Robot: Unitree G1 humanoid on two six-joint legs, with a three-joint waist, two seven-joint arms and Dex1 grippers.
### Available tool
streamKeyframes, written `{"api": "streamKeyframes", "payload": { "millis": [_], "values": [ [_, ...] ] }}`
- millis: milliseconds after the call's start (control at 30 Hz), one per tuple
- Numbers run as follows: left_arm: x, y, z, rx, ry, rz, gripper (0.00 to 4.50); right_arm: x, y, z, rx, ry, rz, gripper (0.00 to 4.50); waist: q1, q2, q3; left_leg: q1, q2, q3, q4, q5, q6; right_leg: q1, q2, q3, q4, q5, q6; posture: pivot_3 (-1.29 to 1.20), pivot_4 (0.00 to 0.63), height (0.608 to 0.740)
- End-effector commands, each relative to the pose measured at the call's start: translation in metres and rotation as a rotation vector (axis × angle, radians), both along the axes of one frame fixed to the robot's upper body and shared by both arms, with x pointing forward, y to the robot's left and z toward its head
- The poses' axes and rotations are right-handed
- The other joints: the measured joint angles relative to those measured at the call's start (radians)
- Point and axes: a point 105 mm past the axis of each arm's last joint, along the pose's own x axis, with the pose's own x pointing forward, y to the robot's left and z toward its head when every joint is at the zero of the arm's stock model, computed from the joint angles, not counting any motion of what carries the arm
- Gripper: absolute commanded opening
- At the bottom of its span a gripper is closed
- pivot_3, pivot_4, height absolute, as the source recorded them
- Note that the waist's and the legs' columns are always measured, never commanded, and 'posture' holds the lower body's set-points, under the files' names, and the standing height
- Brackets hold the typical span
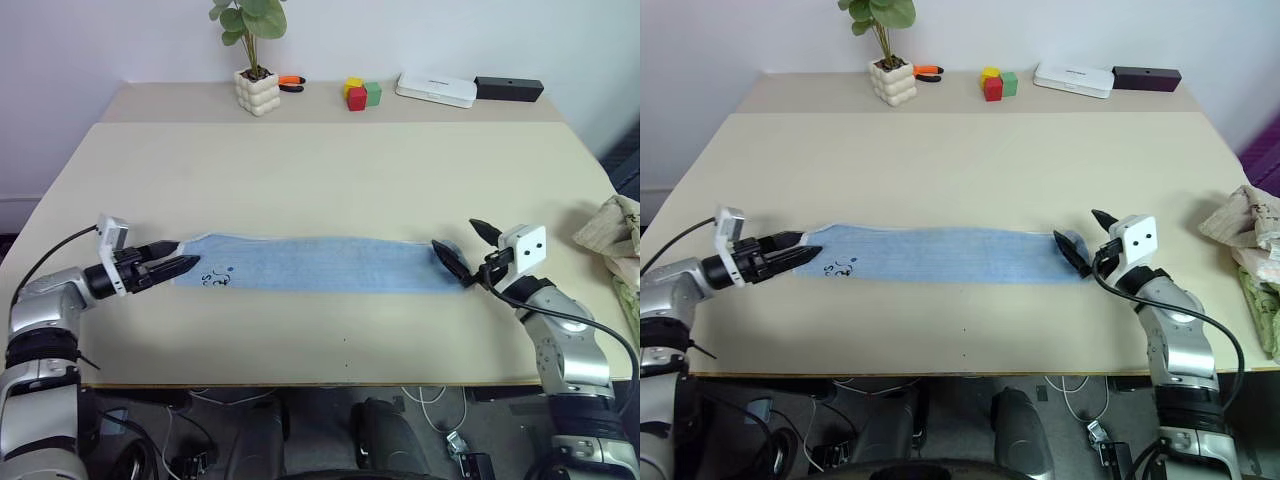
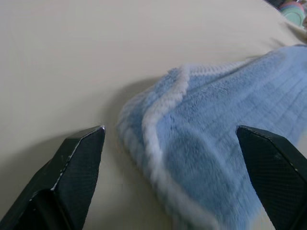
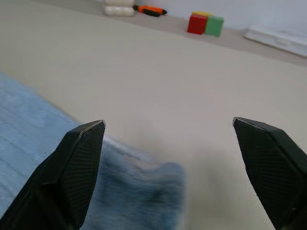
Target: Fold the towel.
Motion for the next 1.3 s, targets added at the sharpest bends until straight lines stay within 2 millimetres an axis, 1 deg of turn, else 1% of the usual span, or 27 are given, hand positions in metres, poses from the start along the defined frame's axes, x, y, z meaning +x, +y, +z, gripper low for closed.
{"api": "streamKeyframes", "payload": {
  "millis": [33,100,133,200,267,300,367,400,467,533,567,600,633,700,800,900,967,1033,1067,1200,1300],
  "values": [
    [0.006,0.020,0.028,0.013,-0.096,0.096,4.50,0.001,-0.003,0.025,0.031,-0.085,0.002,4.48,0.002,0.000,0.000,0.000,0.000,0.000,0.000,0.000,0.000,0.000,0.000,0.000,0.000,0.000,0.000,0.00,0.150,0.740],
    [0.012,0.027,0.039,0.007,-0.130,0.148,4.50,0.000,0.004,0.031,0.038,-0.097,0.031,4.48,0.004,0.000,0.000,0.000,0.000,0.000,0.001,0.000,0.000,0.001,0.000,0.000,0.000,0.000,0.000,0.00,0.150,0.740],
    [0.013,0.024,0.045,-0.014,-0.137,0.141,4.50,0.000,0.010,0.034,0.048,-0.104,0.059,4.48,0.004,0.000,0.000,0.000,0.000,0.000,0.001,0.000,0.000,0.001,0.000,0.000,0.000,0.000,0.000,0.00,0.150,0.740],
    [0.014,0.011,0.060,-0.102,-0.156,0.084,4.50,-0.003,0.027,0.040,0.074,-0.111,0.125,4.48,0.002,0.000,0.000,0.000,0.000,0.000,0.001,0.000,0.000,0.001,0.000,0.000,0.000,0.000,0.000,0.00,0.150,0.740],
    [0.011,-0.003,0.069,-0.156,-0.165,0.013,3.98,-0.004,0.040,0.047,0.111,-0.124,0.159,3.95,0.001,0.000,0.000,0.000,0.000,0.000,0.001,0.000,0.000,0.001,0.000,0.000,0.000,0.000,0.000,0.00,0.150,0.740],
    [0.013,-0.013,0.077,-0.180,-0.191,-0.007,3.66,-0.003,0.047,0.048,0.112,-0.127,0.159,3.62,0.001,0.000,0.000,0.000,0.000,0.000,0.000,0.000,0.000,0.001,0.000,0.000,0.000,0.000,0.000,0.00,0.150,0.740],
    [0.017,-0.040,0.097,-0.225,-0.247,-0.050,2.69,-0.001,0.063,0.049,0.110,-0.135,0.162,2.65,0.003,0.000,0.000,0.000,0.000,0.000,0.001,0.000,0.000,0.001,0.000,0.000,0.000,0.000,0.000,0.00,0.150,0.740],
    [0.017,-0.049,0.102,-0.243,-0.258,-0.064,2.24,0.000,0.067,0.049,0.111,-0.136,0.161,2.19,0.003,0.000,0.000,0.000,0.000,-0.001,0.001,0.000,0.000,0.002,0.000,0.000,0.000,0.000,0.000,0.00,0.150,0.740],
    [0.017,-0.069,0.103,-0.295,-0.254,-0.093,1.19,0.003,0.076,0.046,0.112,-0.144,0.124,1.08,0.003,0.000,0.000,0.000,0.000,-0.002,0.002,0.000,0.000,0.002,0.000,-0.001,0.000,0.000,0.000,0.00,0.150,0.740],
    [0.011,-0.096,0.097,-0.365,-0.219,-0.147,0.16,0.006,0.087,0.039,0.154,-0.130,0.096,0.02,0.002,0.000,0.000,0.000,0.000,-0.002,0.001,0.000,0.000,0.001,0.000,-0.001,0.000,0.000,0.000,0.00,0.150,0.740],
    [0.011,-0.108,0.092,-0.402,-0.197,-0.147,0.07,0.005,0.097,0.033,0.147,-0.111,0.108,0.00,0.001,0.000,0.000,0.000,0.000,-0.002,0.001,0.000,0.000,0.001,-0.001,0.000,0.000,0.000,0.000,0.00,0.150,0.740],
    [0.012,-0.116,0.085,-0.430,-0.179,-0.132,0.07,0.003,0.105,0.026,0.134,-0.093,0.122,0.00,0.001,0.000,0.000,0.000,0.000,-0.002,0.001,0.000,0.000,0.001,-0.001,0.000,0.000,0.000,0.000,0.00,0.150,0.740],
    [0.012,-0.126,0.076,-0.421,-0.169,-0.119,0.07,0.003,0.111,0.017,0.131,-0.061,0.121,0.00,0.001,0.000,0.000,0.000,0.000,-0.002,0.001,0.000,0.000,0.001,-0.001,0.000,0.001,0.000,0.000,0.00,0.150,0.740],
    [0.013,-0.138,0.062,-0.396,-0.162,-0.084,0.07,0.004,0.117,0.007,0.115,-0.034,0.098,0.00,0.000,0.000,0.000,0.001,0.000,-0.002,0.001,0.000,0.000,0.002,-0.001,0.000,0.001,0.000,0.000,0.00,0.150,0.740],
    [0.025,-0.143,0.037,-0.312,-0.162,0.042,0.07,0.006,0.127,-0.004,0.146,0.006,0.070,0.00,0.001,0.000,0.000,0.000,0.000,-0.002,0.001,0.000,0.000,0.001,0.000,0.000,0.001,0.000,0.000,0.00,0.150,0.740],
    [0.031,-0.138,0.016,-0.281,-0.138,0.107,0.07,0.006,0.128,-0.021,0.088,0.043,0.040,0.00,0.002,-0.001,-0.001,0.001,-0.001,-0.002,0.001,0.000,0.000,0.002,0.000,0.000,0.001,0.000,0.000,0.00,0.150,0.740],
    [0.036,-0.130,0.008,-0.266,-0.132,0.147,0.07,0.009,0.117,-0.030,0.065,0.065,-0.015,0.00,0.003,-0.001,-0.001,0.002,-0.001,-0.002,0.001,0.000,0.000,0.002,0.000,0.000,0.000,0.000,0.000,0.00,0.150,0.740],
    [0.039,-0.122,0.003,-0.260,-0.123,0.180,0.07,0.012,0.106,-0.035,0.039,0.073,-0.058,0.00,0.003,-0.001,-0.001,0.001,-0.001,-0.002,0.001,0.000,0.000,0.002,0.000,0.000,0.000,0.000,0.000,0.00,0.150,0.740],
    [0.038,-0.118,0.000,-0.253,-0.117,0.187,0.07,0.013,0.099,-0.039,0.024,0.084,-0.085,0.00,0.003,-0.001,-0.001,0.001,-0.001,-0.002,0.001,0.000,0.000,0.002,0.000,0.000,0.000,0.000,0.000,0.00,0.150,0.740],
    [0.037,-0.100,-0.015,-0.231,-0.091,0.240,0.07,0.013,0.084,-0.050,-0.022,0.116,-0.114,0.00,0.002,-0.001,-0.001,0.002,-0.001,-0.002,0.001,0.000,0.000,0.003,0.000,0.000,0.000,0.000,0.000,0.00,0.150,0.740],
    [0.035,-0.090,-0.017,-0.215,-0.094,0.254,0.07,0.013,0.068,-0.053,-0.045,0.123,-0.152,0.00,0.001,-0.002,-0.002,0.004,-0.001,-0.002,0.000,0.000,0.000,0.005,0.000,0.000,0.000,0.000,0.000,0.00,0.150,0.740]
  ]
}}
